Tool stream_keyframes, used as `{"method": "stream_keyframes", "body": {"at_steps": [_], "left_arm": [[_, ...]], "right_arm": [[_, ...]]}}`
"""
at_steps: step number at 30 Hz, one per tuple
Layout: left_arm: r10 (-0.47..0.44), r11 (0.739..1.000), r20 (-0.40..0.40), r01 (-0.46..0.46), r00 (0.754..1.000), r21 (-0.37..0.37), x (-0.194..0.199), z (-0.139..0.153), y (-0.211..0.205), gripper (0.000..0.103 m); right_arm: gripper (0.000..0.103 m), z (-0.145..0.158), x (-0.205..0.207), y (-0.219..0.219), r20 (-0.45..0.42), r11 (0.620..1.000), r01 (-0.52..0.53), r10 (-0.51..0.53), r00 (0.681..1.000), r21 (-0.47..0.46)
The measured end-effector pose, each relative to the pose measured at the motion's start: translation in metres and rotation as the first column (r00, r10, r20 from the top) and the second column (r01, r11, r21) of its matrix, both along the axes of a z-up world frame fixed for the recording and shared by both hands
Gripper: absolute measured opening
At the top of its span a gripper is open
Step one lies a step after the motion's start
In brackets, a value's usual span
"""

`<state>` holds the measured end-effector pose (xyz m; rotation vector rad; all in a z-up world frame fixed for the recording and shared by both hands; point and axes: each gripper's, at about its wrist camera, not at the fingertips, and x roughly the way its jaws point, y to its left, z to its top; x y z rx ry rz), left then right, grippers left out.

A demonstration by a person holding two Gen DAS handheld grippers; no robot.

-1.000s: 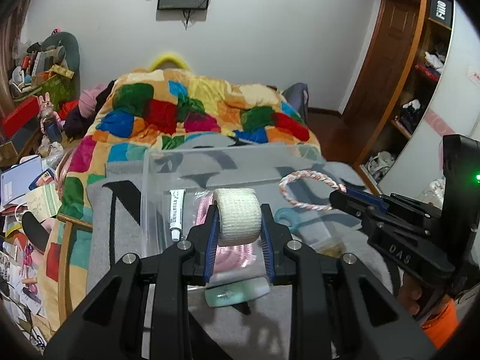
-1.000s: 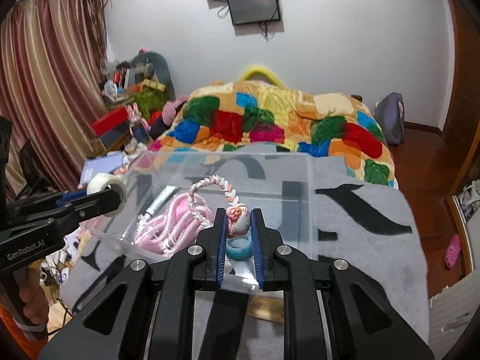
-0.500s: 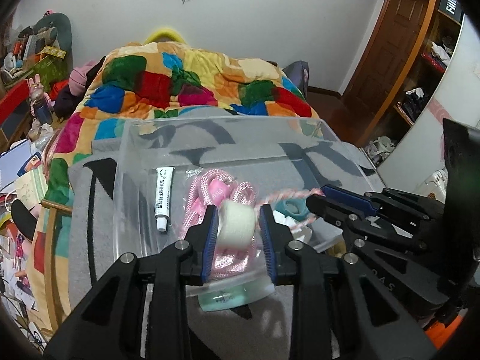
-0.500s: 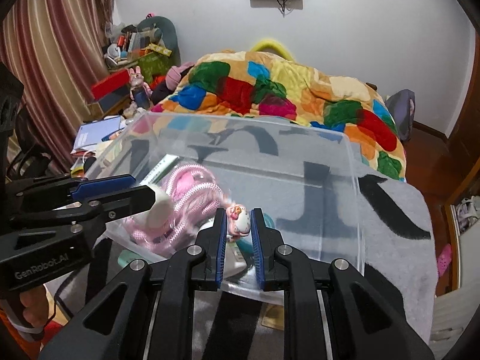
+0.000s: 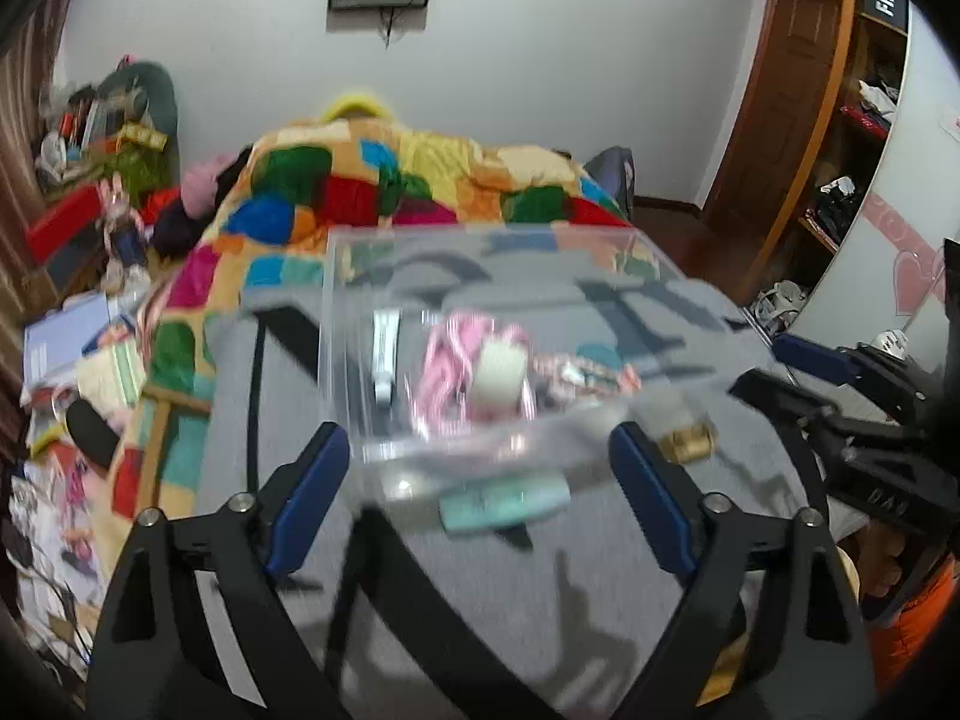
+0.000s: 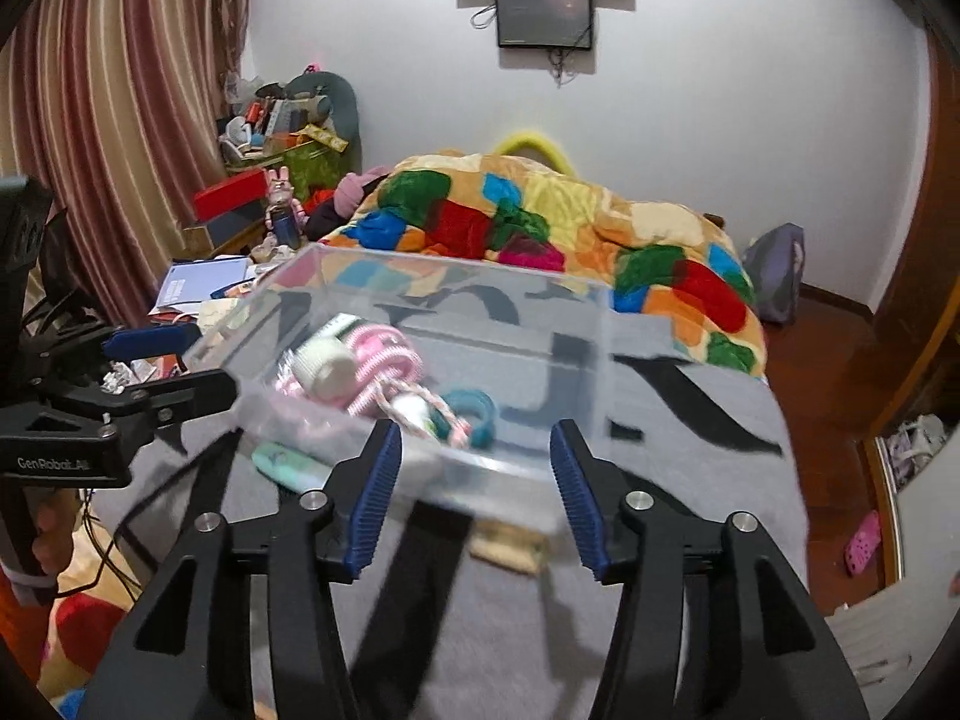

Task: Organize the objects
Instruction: 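Drop the bandage roll into the box with the left tool while the right drops the toy, then grasp the mint-green bottle with the left tool while the right grasps the wooden block, then release the green bottle into the box with the left tool while the right drops the block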

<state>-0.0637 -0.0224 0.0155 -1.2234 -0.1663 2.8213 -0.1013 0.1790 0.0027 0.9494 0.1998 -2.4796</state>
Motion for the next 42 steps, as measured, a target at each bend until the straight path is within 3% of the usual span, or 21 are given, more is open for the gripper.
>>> {"method": "stream_keyframes", "body": {"at_steps": [6,13,22,24,26,36,42], "left_arm": [[0.001,1.000,0.112,-0.001,0.994,-0.007,0.002,-0.040,0.011,0.093],[0.050,0.999,0.203,-0.053,0.978,0.011,-0.019,-0.070,0.019,0.093],[0.113,0.991,0.169,-0.100,0.979,-0.087,-0.032,-0.078,0.039,0.096],[0.134,0.988,0.145,-0.122,0.980,-0.094,-0.028,-0.077,0.039,0.084],[0.124,0.989,0.133,-0.111,0.983,-0.102,-0.023,-0.077,0.039,0.073],[0.042,0.999,0.142,-0.041,0.989,-0.009,-0.004,-0.067,0.032,0.073],[-0.011,1.000,0.088,0.009,0.996,0.022,0.014,-0.043,0.031,0.073]], "right_arm": [[0.055,-0.030,0.003,0.020,0.090,0.999,0.044,-0.045,0.995,0.014],[0.055,-0.067,-0.014,0.011,0.173,0.996,0.074,-0.080,0.982,0.039],[0.051,-0.082,-0.024,-0.004,0.160,0.994,0.097,-0.105,0.981,0.057],[0.039,-0.082,-0.022,-0.005,0.154,0.993,0.095,-0.104,0.983,0.065],[0.039,-0.082,-0.021,-0.002,0.160,0.994,0.096,-0.103,0.982,0.049],[0.039,-0.068,-0.003,-0.001,0.169,0.999,0.054,-0.052,0.984,-0.005],[0.039,-0.046,0.013,0.000,0.133,0.999,0.024,-0.019,0.991,-0.037]]}}
